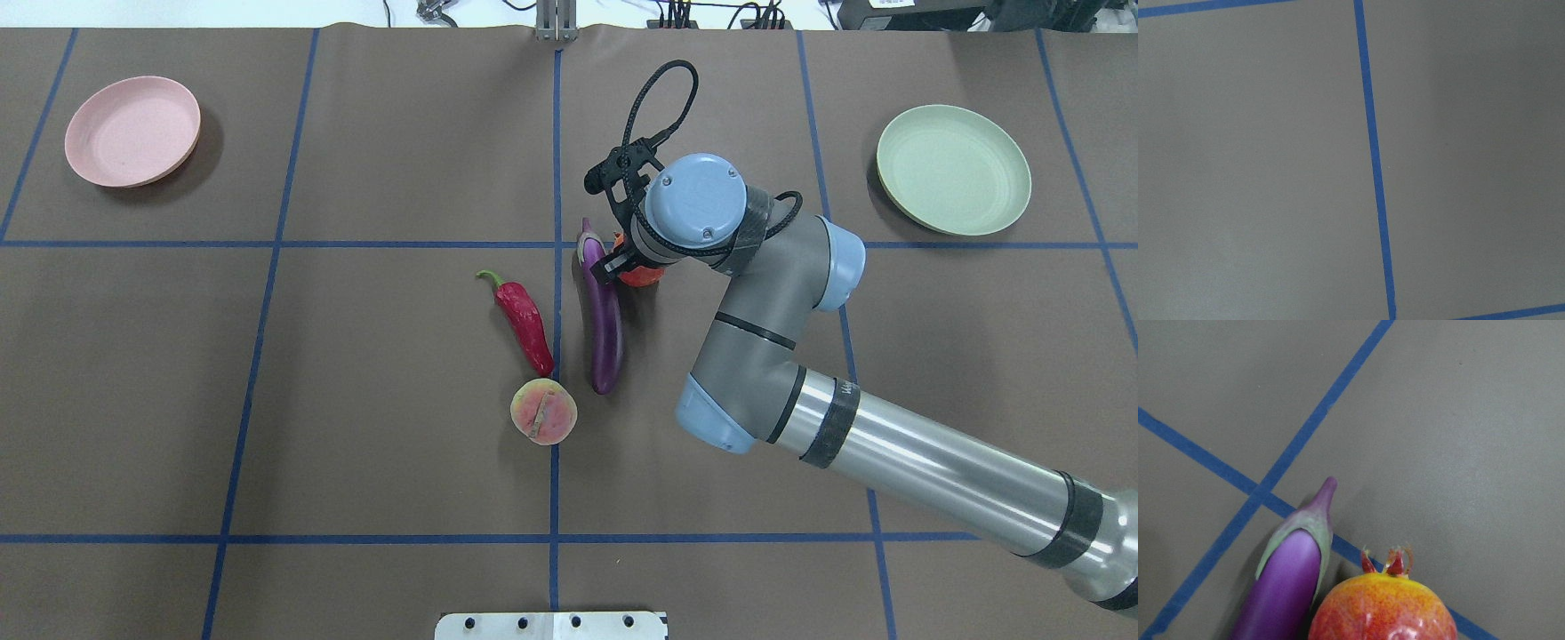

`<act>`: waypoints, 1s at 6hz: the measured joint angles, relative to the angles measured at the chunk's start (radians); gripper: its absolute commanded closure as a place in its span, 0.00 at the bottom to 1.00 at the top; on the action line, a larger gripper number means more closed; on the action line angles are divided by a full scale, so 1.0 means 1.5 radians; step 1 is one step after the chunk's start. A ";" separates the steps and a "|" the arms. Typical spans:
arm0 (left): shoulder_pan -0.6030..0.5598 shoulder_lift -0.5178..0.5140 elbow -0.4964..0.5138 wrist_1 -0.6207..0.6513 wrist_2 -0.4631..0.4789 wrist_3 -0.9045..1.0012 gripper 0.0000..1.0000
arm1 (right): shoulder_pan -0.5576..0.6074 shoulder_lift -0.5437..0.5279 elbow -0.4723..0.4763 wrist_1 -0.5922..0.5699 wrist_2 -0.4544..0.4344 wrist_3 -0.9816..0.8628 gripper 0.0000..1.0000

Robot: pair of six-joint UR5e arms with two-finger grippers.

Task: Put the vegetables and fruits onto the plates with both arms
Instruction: 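Move the right gripper to the red fruit and grasp it, then carry the red fruit to the green plate and release it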

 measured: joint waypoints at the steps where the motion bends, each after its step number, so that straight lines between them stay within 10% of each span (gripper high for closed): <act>1: 0.000 0.000 0.000 0.000 0.000 0.000 0.00 | -0.002 0.000 -0.008 0.001 -0.005 -0.002 0.17; 2: 0.000 0.000 0.000 0.000 0.000 0.000 0.00 | -0.004 0.000 -0.014 0.002 -0.006 -0.002 0.82; 3: 0.000 0.000 -0.001 0.000 0.000 0.000 0.00 | -0.005 0.001 -0.019 0.003 -0.006 0.000 1.00; 6: 0.000 -0.001 -0.001 0.000 0.000 0.000 0.00 | 0.032 0.003 -0.005 0.005 0.020 0.010 1.00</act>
